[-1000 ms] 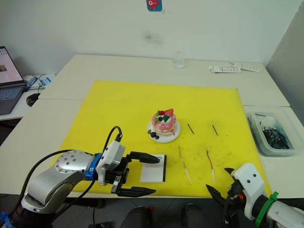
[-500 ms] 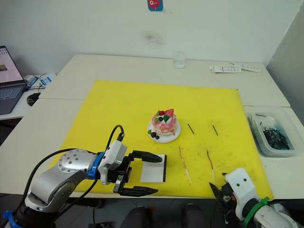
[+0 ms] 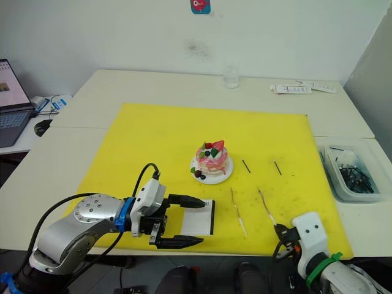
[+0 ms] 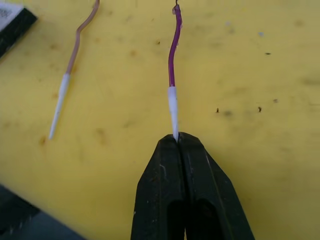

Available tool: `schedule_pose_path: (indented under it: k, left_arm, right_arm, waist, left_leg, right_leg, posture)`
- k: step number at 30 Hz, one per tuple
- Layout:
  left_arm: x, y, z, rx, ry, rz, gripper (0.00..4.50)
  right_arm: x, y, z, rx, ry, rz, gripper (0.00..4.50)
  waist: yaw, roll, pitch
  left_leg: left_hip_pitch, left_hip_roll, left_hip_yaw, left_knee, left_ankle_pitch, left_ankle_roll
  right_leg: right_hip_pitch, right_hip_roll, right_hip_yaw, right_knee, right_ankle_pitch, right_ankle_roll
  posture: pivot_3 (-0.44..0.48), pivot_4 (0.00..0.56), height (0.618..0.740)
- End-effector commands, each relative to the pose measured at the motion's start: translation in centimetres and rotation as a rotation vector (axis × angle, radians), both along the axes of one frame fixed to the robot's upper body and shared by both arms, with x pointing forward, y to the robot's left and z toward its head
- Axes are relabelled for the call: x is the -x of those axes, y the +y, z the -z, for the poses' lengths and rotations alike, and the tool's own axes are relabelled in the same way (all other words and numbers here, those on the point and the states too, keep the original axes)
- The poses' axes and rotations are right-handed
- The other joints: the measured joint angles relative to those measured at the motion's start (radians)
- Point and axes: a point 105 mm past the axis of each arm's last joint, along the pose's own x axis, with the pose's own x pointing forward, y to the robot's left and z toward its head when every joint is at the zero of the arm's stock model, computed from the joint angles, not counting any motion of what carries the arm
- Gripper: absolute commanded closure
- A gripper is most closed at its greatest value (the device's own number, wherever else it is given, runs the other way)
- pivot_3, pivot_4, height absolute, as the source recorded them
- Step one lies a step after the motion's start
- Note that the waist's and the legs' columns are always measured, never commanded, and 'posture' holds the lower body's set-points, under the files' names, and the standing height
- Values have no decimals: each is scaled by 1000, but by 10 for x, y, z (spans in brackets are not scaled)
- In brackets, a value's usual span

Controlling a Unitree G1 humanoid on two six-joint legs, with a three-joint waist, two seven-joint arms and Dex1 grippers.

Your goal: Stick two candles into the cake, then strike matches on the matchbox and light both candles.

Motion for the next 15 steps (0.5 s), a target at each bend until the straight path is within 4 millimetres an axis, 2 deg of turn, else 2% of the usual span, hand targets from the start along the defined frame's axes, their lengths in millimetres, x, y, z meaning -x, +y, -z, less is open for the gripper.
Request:
schedule_pose_path:
  k: [1, 5, 11, 15]
  left_arm:
    - [-12, 8, -7, 23, 48, -102, 0]
    - [-16, 6, -12, 85, 185, -152, 0]
    - [-20, -17, -53, 357, 435, -105, 0]
    - [-28, -29, -71, 476, 503, -92, 0]
  right_arm:
    - [-8, -1, -29, -95, -117, -2, 4486]
    - [-18, 8, -58, -203, -212, -79, 4486]
    - [-27, 33, -96, -417, -220, -276, 4486]
    - [-27, 50, -114, -562, -183, -379, 4486]
  waist:
    - [0, 0, 0]
    - [-2, 0, 0]
    - [-2, -1, 1]
    - [-2, -2, 2]
  left_leg:
    - [0, 0, 0, 0, 0, 0]
    - [0, 0, -1, 0, 0, 0]
    - [-1, -2, -2, 1, 0, 0]
    - [-2, -2, -2, 1, 0, 0]
  right_leg:
    - [0, 0, 0, 0, 0, 0]
    - [0, 0, 0, 0, 1, 2]
    - [1, 1, 0, 0, 2, 4]
    - [0, 4, 0, -1, 2, 4]
  posture:
    - [0, 150, 740]
    - [0, 150, 740]
    - [0, 150, 740]
    - [0, 150, 740]
